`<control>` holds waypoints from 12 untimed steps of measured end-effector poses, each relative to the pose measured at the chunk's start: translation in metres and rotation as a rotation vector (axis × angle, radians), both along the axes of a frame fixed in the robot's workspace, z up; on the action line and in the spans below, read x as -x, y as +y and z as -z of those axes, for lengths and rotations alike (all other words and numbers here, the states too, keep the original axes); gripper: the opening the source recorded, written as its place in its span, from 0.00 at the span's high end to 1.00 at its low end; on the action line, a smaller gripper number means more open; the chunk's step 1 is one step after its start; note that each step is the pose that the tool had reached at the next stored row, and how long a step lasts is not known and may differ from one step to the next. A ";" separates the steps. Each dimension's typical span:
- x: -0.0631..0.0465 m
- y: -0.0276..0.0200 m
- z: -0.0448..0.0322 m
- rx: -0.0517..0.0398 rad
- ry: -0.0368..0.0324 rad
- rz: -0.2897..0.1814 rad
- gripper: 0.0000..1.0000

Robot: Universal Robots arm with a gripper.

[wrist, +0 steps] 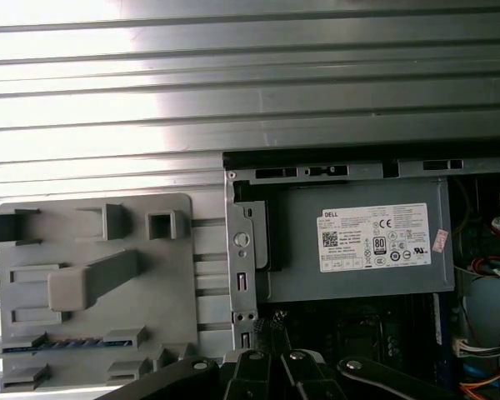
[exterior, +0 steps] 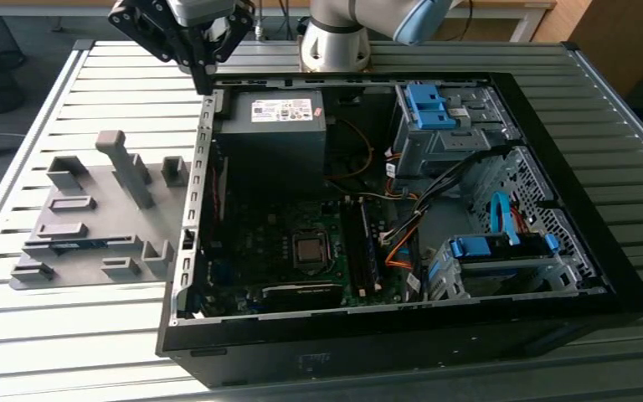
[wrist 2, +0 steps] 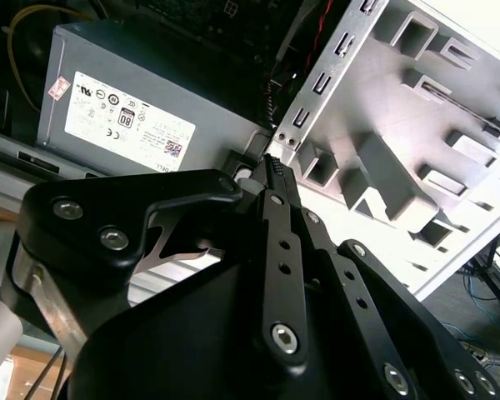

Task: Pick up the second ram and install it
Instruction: 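Reach for the second ram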

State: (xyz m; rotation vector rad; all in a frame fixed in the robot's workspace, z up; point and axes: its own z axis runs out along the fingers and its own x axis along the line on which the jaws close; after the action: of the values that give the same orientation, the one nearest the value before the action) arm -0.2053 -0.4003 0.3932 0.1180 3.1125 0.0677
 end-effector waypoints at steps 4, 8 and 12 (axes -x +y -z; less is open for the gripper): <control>0.002 0.0000 0.0000 0.0001 0.0000 0.000 0.89; 0.004 0.0000 0.0000 0.0000 0.0000 0.000 0.89; 0.005 0.0000 0.0000 0.0001 0.0000 0.000 0.89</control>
State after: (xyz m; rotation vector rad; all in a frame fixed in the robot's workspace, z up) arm -0.2106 -0.4003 0.3932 0.1180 3.1125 0.0677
